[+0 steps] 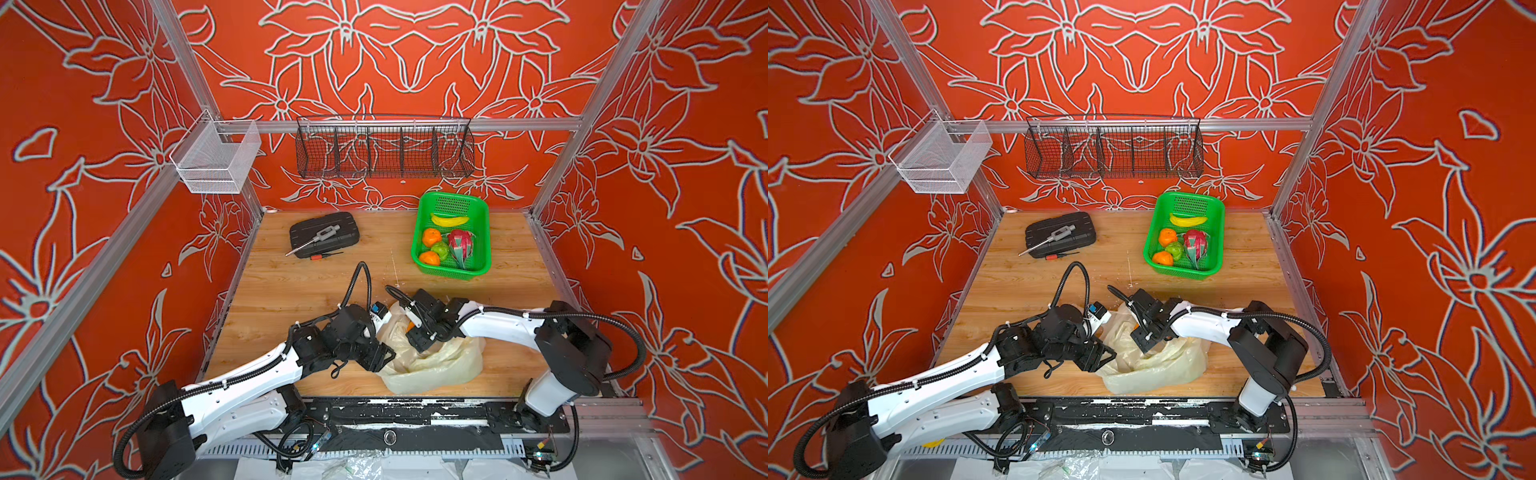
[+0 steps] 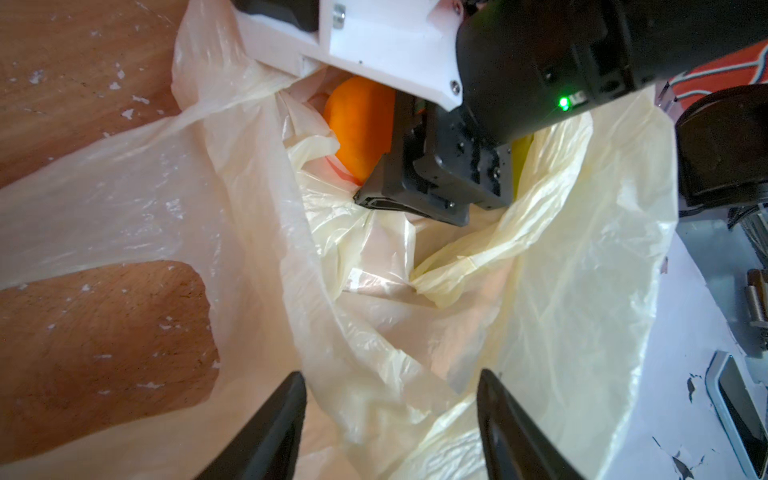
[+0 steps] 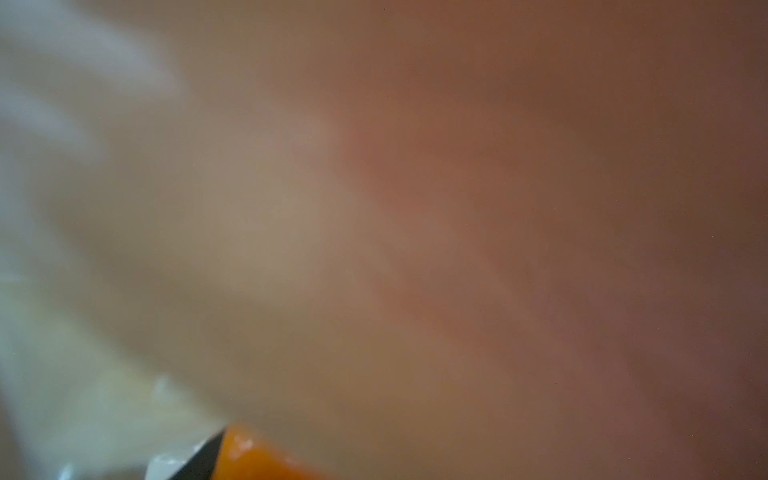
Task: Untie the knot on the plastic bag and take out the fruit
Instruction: 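Push the right gripper down into the bag and close on an orange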
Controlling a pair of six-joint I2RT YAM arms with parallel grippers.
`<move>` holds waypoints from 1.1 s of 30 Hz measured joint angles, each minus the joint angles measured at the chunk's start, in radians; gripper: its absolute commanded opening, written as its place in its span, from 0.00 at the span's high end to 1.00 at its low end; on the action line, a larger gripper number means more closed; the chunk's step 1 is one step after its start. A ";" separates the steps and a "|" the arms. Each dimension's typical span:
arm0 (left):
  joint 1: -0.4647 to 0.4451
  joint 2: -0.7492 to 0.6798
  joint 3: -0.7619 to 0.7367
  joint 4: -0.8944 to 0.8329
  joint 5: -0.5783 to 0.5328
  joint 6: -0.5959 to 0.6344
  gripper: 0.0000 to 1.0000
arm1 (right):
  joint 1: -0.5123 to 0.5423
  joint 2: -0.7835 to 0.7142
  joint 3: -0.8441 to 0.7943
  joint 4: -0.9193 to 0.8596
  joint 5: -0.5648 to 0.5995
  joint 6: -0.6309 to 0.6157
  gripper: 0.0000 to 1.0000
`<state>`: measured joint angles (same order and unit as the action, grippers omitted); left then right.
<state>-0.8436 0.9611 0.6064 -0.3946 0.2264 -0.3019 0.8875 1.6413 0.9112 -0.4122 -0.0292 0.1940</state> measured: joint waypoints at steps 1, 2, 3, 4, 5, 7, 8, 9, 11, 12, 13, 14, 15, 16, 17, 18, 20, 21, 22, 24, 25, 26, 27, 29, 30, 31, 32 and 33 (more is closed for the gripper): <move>0.000 0.000 -0.006 0.002 -0.010 0.002 0.33 | 0.000 -0.005 0.000 -0.001 -0.003 0.002 0.33; 0.000 0.000 -0.016 0.007 -0.024 0.002 0.33 | 0.000 -0.013 0.000 -0.002 -0.006 0.006 0.35; 0.000 0.002 -0.030 0.011 -0.042 0.002 0.34 | 0.000 -0.025 -0.002 -0.002 -0.011 0.011 0.38; 0.000 0.015 -0.040 0.011 -0.058 -0.002 0.39 | 0.000 -0.044 -0.002 -0.002 -0.018 0.016 0.40; 0.000 0.036 -0.044 0.011 -0.071 -0.004 0.44 | 0.000 -0.062 -0.002 -0.002 -0.025 0.021 0.41; 0.000 0.103 -0.043 0.011 -0.092 -0.008 0.50 | 0.000 -0.109 -0.003 0.006 -0.044 0.035 0.42; 0.000 0.133 -0.043 0.011 -0.100 -0.014 0.51 | 0.000 -0.132 -0.004 0.011 -0.050 0.045 0.41; 0.000 0.162 -0.043 0.010 -0.113 -0.020 0.54 | 0.000 -0.159 -0.005 0.018 -0.061 0.055 0.41; 0.000 0.206 -0.043 0.008 -0.141 -0.035 0.61 | -0.003 -0.203 -0.011 0.041 -0.080 0.077 0.41; 0.000 0.222 -0.041 0.005 -0.161 -0.042 0.66 | -0.006 -0.225 -0.016 0.056 -0.093 0.090 0.40; 0.000 0.236 -0.038 -0.001 -0.181 -0.052 0.73 | -0.009 -0.241 -0.021 0.070 -0.108 0.102 0.39; 0.000 0.244 -0.034 -0.006 -0.199 -0.056 0.81 | -0.011 -0.251 -0.025 0.080 -0.120 0.110 0.38; 0.000 0.249 -0.029 -0.011 -0.216 -0.064 0.90 | -0.015 -0.258 -0.029 0.088 -0.133 0.120 0.37; 0.002 0.251 -0.024 -0.014 -0.234 -0.074 0.98 | -0.019 -0.260 -0.033 0.095 -0.142 0.127 0.36; 0.006 0.251 -0.022 -0.015 -0.247 -0.079 1.00 | -0.023 -0.261 -0.038 0.102 -0.148 0.133 0.36; 0.013 0.252 -0.018 -0.018 -0.259 -0.094 1.00 | -0.027 -0.261 -0.045 0.108 -0.155 0.137 0.36; 0.031 0.253 -0.014 -0.025 -0.286 -0.109 1.00 | -0.034 -0.261 -0.060 0.113 -0.164 0.145 0.35; 0.043 0.254 -0.012 -0.034 -0.299 -0.117 1.00 | -0.038 -0.261 -0.069 0.117 -0.169 0.150 0.33; 0.056 0.255 -0.010 -0.043 -0.314 -0.126 1.00 | -0.041 -0.261 -0.078 0.121 -0.172 0.155 0.32; 0.075 0.255 -0.003 -0.066 -0.343 -0.141 1.00 | -0.047 -0.259 -0.090 0.129 -0.181 0.160 0.26; 0.082 0.255 0.000 -0.076 -0.356 -0.148 1.00 | -0.048 -0.257 -0.093 0.134 -0.188 0.163 0.21; 0.087 0.255 0.002 -0.084 -0.367 -0.152 1.00 | -0.049 -0.255 -0.095 0.138 -0.196 0.167 0.20; 0.092 0.254 0.003 -0.093 -0.378 -0.157 1.00 | -0.048 -0.251 -0.096 0.145 -0.204 0.172 0.20; 0.097 0.251 0.003 -0.106 -0.393 -0.164 1.00 | -0.049 -0.242 -0.096 0.163 -0.219 0.179 0.27; 0.098 0.248 0.003 -0.113 -0.397 -0.167 1.00 | -0.049 -0.234 -0.096 0.170 -0.222 0.182 0.35; 0.098 0.243 0.003 -0.119 -0.401 -0.169 1.00 | -0.049 -0.225 -0.096 0.177 -0.222 0.187 0.40; 0.098 0.237 0.003 -0.122 -0.402 -0.169 1.00 | -0.049 -0.218 -0.096 0.183 -0.223 0.187 0.41; 0.098 0.229 0.003 -0.125 -0.406 -0.171 1.00 | -0.049 -0.208 -0.096 0.189 -0.224 0.185 0.39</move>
<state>-0.7460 1.1900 0.6098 -0.5198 -0.1791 -0.4725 0.8387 1.4334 0.8154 -0.2234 -0.2527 0.3794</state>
